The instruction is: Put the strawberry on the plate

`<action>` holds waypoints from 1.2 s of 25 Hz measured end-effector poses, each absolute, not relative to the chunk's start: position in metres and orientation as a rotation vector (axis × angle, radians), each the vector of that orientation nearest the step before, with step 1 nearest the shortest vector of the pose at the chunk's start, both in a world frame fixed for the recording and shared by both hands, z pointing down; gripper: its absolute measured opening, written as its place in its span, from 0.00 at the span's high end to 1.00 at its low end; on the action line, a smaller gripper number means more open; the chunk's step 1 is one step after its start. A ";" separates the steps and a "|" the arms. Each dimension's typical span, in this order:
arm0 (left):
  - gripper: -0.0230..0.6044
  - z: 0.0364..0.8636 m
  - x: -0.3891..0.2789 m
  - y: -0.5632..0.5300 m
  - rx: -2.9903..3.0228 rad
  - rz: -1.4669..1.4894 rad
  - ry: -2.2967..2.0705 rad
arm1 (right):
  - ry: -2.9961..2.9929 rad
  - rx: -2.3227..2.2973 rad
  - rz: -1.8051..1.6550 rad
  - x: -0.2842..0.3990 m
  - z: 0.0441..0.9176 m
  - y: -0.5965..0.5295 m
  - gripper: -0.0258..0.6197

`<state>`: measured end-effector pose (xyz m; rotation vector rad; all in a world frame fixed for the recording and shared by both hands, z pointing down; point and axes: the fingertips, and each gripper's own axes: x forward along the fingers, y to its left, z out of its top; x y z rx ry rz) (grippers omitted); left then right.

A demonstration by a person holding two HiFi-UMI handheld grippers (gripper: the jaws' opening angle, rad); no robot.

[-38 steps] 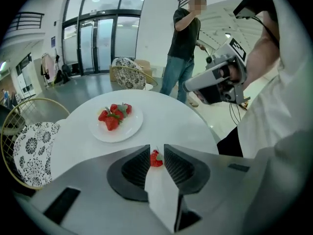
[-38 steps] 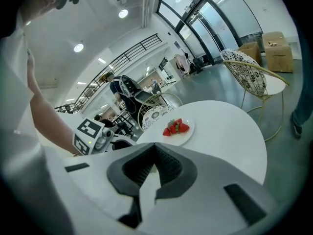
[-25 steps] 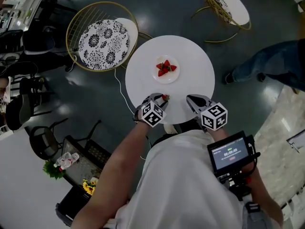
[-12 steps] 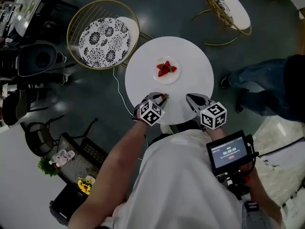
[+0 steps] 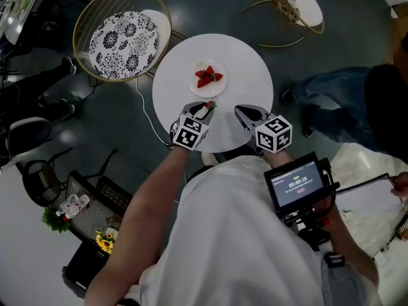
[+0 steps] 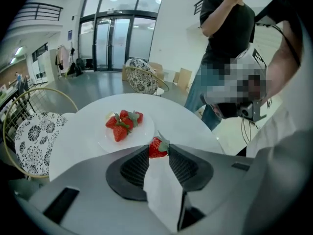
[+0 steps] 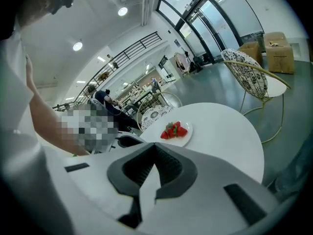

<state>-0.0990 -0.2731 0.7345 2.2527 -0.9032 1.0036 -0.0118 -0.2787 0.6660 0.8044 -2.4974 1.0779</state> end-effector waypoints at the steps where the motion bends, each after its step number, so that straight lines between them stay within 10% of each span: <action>1: 0.75 0.732 -0.098 -0.277 2.245 0.984 -0.921 | -2.496 0.808 1.078 -0.011 0.666 -0.279 0.95; 30: 0.75 0.762 -0.094 -0.326 1.987 1.033 -1.090 | -2.432 0.860 1.118 0.005 0.672 -0.283 0.95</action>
